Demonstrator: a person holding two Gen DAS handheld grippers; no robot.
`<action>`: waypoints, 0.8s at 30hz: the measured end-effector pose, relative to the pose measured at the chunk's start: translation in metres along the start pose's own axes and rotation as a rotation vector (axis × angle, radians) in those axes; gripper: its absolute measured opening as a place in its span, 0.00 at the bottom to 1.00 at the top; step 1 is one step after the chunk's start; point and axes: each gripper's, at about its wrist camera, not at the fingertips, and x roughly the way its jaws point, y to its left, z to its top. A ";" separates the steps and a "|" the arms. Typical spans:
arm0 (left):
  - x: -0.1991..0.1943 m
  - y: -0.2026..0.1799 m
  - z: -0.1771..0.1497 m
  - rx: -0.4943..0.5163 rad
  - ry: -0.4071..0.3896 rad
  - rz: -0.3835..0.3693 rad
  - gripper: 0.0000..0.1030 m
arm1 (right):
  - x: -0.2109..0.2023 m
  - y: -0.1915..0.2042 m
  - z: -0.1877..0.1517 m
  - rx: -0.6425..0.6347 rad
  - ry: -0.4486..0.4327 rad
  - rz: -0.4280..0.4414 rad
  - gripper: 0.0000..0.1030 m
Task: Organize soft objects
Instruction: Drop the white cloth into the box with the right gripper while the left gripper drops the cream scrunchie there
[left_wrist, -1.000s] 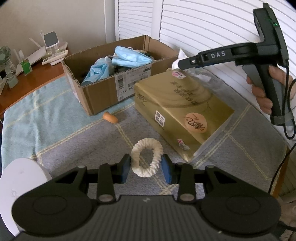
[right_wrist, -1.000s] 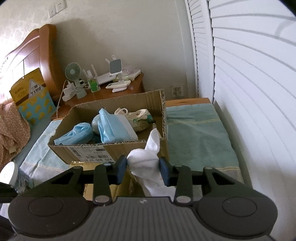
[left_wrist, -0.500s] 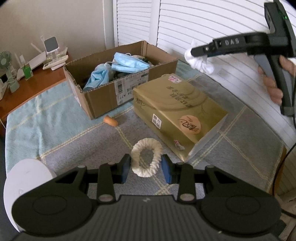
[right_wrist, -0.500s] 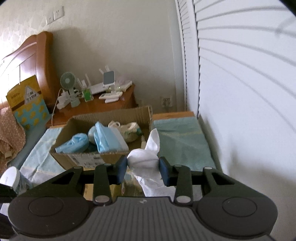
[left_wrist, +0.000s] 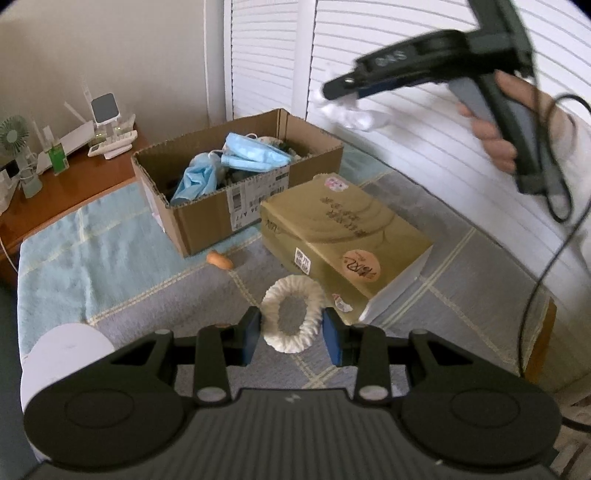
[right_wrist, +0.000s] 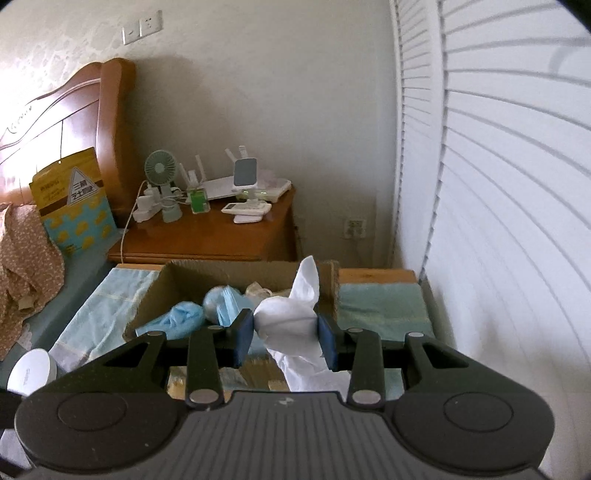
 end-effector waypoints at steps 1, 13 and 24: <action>0.000 0.001 0.000 -0.002 -0.002 -0.003 0.34 | 0.004 0.001 0.004 -0.003 0.000 0.000 0.42; -0.002 0.004 -0.001 -0.035 0.004 0.017 0.34 | 0.051 -0.002 0.024 -0.015 0.036 -0.001 0.44; -0.004 0.002 0.010 -0.030 -0.005 0.023 0.34 | 0.018 -0.003 0.004 0.046 0.008 0.015 1.00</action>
